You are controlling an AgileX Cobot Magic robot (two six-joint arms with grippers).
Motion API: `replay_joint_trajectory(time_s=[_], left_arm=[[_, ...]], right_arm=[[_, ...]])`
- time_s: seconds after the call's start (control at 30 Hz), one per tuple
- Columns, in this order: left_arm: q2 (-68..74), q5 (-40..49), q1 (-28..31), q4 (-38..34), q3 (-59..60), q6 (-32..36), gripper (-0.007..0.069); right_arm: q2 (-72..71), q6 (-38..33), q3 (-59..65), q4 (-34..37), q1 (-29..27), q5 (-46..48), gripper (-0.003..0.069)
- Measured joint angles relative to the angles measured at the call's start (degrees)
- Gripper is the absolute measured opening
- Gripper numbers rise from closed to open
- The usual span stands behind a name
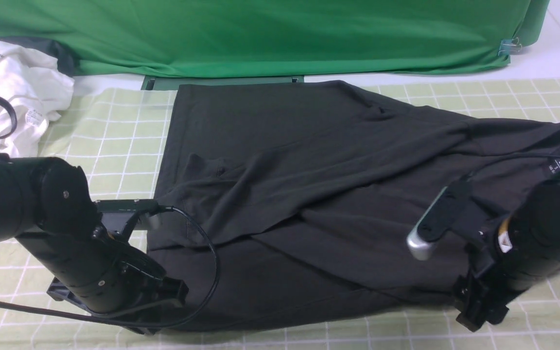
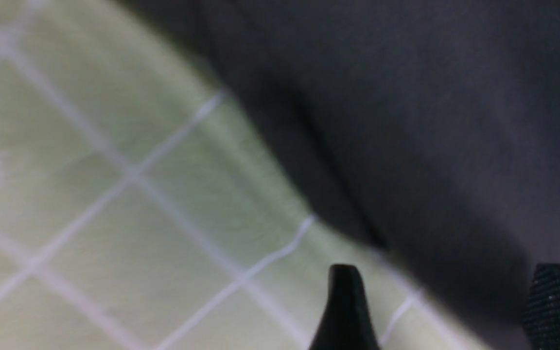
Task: Fold a long-sleeved shirt over a green coffee tablecloth.
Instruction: 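Grasp the near edge of the shirt at its hem and shoulder corners, then fold the black garment in half by bringing its near edge over to the far edge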
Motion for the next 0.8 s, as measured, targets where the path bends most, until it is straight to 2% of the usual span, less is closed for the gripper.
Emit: replay_joint_trajectory(time_s=[0.13,0.23,0.3,0.33,0.4,0.5,0.8], left_arm=[[0.0,-0.2,0.0,-0.3,0.0,0.0,0.0027],[0.0,-1.6,0.0,-1.1,0.0,0.0,0.0027],[0.0,-4.0,0.0,-1.8,-0.1,0.1,0.0027],[0.0,-4.1,0.0,-2.0,-0.1,0.1,0.0027],[0.0,-4.4,0.1,-2.7,-0.6,0.1,0.0027],[-0.7,-4.1,0.1,-2.9,-1.1,0.1,0.0027],[-9.3,1.8,0.1,-2.5,-4.1,0.1,0.0027]], right_arm=[[3.4,0.0,-0.6,-2.2,0.0,-0.6,0.0463],[5.3,0.1,-0.7,-2.4,0.0,-1.2,0.0402],[5.6,0.0,-0.9,-2.5,0.0,-1.8,0.0307],[5.6,0.0,-1.0,-2.6,0.0,-1.8,0.0307],[6.0,0.0,-1.8,-3.0,0.0,-2.0,0.0146],[5.8,0.0,-3.6,-3.0,0.0,0.2,0.0045],[-0.8,0.0,-6.8,1.5,0.0,13.7,0.0038]])
